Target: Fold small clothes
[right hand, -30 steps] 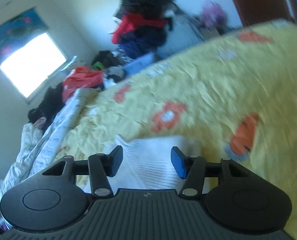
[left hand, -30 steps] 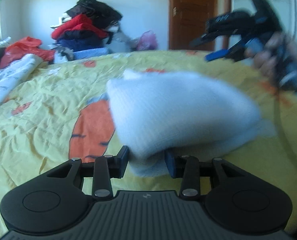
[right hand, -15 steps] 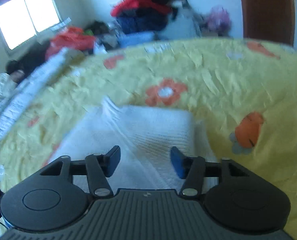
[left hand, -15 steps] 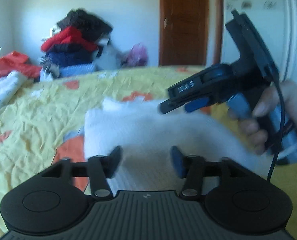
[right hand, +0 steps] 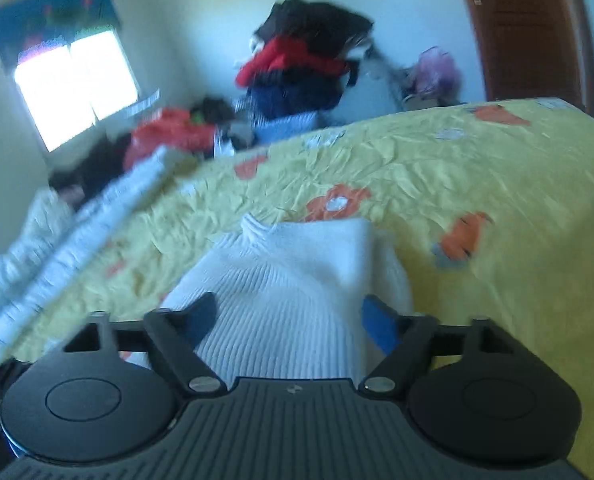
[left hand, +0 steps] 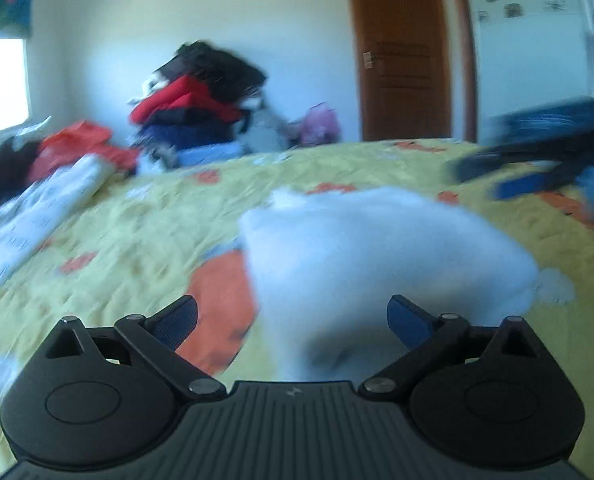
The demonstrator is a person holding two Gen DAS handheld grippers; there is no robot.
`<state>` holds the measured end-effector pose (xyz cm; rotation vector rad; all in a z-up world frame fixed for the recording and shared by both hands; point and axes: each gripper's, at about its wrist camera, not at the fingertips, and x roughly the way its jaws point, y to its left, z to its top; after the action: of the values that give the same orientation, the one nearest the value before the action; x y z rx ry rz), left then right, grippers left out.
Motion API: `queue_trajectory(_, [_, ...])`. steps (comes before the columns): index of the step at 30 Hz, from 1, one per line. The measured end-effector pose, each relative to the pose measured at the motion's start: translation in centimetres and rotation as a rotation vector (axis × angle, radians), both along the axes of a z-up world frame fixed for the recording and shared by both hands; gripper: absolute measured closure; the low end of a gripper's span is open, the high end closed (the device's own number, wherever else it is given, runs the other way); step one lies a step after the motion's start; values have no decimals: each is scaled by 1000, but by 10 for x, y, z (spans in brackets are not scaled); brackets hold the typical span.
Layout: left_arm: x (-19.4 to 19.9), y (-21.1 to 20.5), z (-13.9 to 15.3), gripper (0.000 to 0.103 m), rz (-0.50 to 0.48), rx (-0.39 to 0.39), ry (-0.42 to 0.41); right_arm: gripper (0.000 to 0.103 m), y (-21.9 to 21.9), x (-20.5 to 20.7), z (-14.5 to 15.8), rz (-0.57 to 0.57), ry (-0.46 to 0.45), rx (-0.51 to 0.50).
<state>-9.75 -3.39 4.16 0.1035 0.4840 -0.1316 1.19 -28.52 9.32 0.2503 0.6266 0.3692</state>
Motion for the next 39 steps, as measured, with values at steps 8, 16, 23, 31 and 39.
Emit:
queue_trajectory(8, [-47,67,29,1,86,127,-55,16,-31,-120,-18,-9,-26,-298])
queue_trajectory(16, [-42,108,66,0,173,265,-197,9,-61,-151,-8,-132,-109,-615])
queue_trajectory(23, [-5,35,1,0,147,-78,1,9,-23,-84,-51,-127,126,-202])
queue_trajectory(31, [6,-12,-40,0,120,-46,76,0,49,-53,-80,-124,124,-409])
queue_trajectory(39, [40,-5,-55,0,127,-73,198,0,56,-58,-93,-156,49,-402])
